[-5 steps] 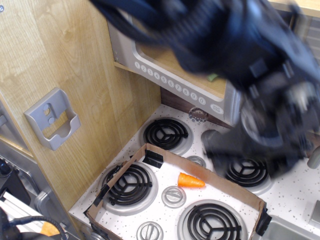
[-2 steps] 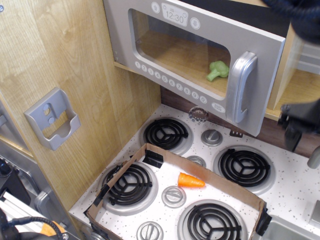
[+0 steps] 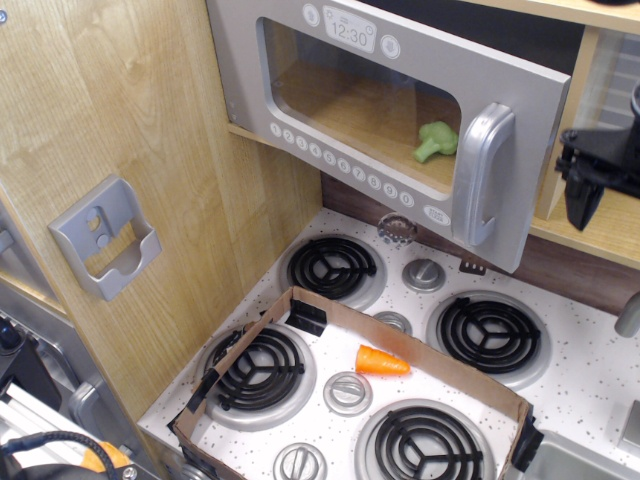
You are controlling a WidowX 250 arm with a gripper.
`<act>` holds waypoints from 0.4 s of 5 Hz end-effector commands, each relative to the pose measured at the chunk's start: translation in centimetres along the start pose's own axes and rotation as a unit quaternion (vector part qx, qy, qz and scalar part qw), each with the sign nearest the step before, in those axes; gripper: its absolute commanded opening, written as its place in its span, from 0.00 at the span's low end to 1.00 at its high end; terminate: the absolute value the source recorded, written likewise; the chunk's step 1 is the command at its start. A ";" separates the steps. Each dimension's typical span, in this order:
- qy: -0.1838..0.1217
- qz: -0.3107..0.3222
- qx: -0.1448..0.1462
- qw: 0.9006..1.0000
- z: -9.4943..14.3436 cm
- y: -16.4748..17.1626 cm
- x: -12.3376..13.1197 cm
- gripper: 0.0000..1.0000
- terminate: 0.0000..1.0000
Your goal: Open microwave
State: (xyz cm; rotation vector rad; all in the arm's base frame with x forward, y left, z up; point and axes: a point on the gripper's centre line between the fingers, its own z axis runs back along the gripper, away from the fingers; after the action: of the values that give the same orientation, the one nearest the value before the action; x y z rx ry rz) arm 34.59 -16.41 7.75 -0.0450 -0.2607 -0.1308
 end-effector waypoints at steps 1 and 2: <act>-0.042 -0.043 -0.027 0.998 1.6 1.5 2.6 1.00 0.00; -0.039 -0.047 -0.023 0.998 1.6 3.0 2.3 1.00 0.00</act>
State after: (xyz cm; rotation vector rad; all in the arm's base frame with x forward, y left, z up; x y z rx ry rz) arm 37.01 -12.58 8.00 -0.0743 -0.2813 -0.2230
